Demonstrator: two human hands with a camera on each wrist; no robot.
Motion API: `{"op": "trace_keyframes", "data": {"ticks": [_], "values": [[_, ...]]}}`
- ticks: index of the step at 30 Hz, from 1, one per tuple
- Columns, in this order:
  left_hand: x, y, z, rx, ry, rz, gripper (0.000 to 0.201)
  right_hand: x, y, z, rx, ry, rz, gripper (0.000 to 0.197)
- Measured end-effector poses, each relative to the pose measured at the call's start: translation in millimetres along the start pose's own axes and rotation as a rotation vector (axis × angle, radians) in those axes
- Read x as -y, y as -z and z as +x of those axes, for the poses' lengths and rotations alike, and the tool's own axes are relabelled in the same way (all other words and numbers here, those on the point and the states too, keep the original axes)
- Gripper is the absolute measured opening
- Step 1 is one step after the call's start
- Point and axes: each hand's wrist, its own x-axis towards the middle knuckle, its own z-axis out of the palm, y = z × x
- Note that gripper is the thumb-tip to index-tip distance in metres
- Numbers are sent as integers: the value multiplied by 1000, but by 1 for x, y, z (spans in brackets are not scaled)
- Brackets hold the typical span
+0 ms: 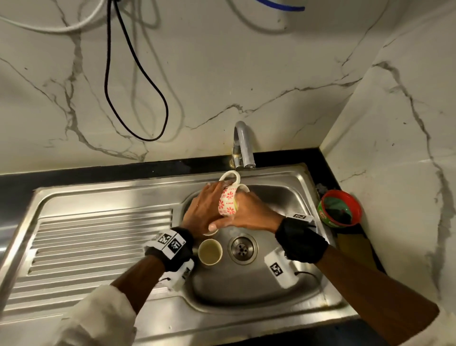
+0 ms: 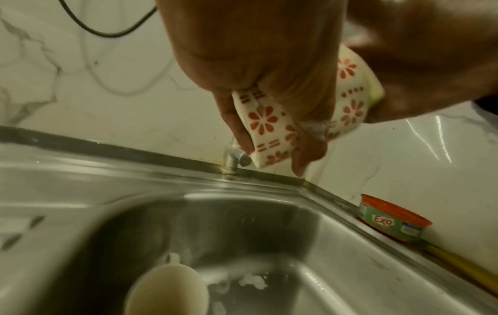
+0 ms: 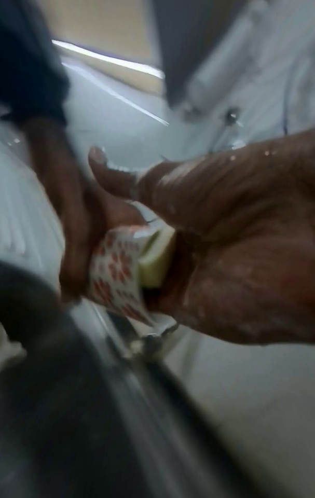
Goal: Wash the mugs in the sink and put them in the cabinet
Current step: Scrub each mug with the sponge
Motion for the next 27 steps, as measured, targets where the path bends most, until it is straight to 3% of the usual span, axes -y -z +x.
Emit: {"op": "trace_keyframes", "data": {"ticks": [2, 4, 7, 10, 13, 18, 22, 25, 27], "values": [[4, 0, 0, 23, 0, 19, 92, 0, 2, -2, 54, -39, 53, 57], [3, -10, -5, -6, 45, 22, 97, -1, 3, -1, 63, -121, 302, 48], [-6, -19, -3, -114, 85, -7, 99, 3, 11, 1, -74, -231, 551, 39], [-10, -6, 6, -183, 152, -146, 95, 1, 31, -2, -221, -206, 708, 27], [0, -1, 4, -242, 230, -269, 94, -4, 50, -1, -309, -177, 865, 31], [-5, -7, -5, -191, 242, -257, 90, -13, 51, -8, -390, -210, 834, 32], [-7, -18, -8, -140, 213, -199, 92, -22, 44, -17, -487, -220, 650, 28], [-14, -30, -4, -56, 211, -247, 91, -37, 47, -26, -656, -195, 557, 23], [-24, -39, 2, 2, 213, -256, 91, -51, 49, -31, -842, -211, 466, 31]]}}
